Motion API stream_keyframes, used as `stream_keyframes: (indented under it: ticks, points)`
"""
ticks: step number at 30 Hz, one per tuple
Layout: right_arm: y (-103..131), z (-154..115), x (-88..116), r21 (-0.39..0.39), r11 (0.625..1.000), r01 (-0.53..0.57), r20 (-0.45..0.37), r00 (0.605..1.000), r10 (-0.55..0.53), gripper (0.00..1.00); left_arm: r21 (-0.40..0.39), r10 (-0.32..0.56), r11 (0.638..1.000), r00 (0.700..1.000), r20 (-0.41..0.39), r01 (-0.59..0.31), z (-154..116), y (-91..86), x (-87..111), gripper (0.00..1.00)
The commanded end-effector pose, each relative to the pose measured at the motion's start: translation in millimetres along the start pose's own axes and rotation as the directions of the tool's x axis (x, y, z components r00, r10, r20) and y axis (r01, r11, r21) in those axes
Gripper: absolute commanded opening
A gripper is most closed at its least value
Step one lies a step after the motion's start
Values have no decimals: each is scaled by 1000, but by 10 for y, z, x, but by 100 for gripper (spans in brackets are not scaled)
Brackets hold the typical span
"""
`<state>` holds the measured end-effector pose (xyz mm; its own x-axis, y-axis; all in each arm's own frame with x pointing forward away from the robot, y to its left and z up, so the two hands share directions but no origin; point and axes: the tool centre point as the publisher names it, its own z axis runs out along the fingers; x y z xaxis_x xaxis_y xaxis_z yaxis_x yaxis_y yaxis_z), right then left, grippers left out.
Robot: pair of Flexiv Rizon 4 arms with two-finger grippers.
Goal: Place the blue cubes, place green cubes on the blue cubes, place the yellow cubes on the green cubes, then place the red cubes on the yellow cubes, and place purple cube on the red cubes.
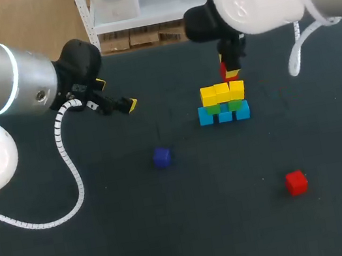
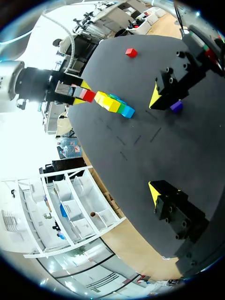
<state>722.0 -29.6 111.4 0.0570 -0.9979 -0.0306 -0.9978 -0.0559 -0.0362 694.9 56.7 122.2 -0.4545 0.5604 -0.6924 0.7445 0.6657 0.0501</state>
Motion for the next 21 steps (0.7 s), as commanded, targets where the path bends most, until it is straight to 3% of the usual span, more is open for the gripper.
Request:
stream_keyframes:
  ticks: [1,21]
  points:
    - [-46,14,-29,-13,1000,0,-5,1000,0,0,7,2,1000,1000,6,-2,-8,16,14,100]
    - [-38,126,32,-35,999,-13,11,1000,14,0,7,2,1000,1000,6,-2,-8,16,14,100]
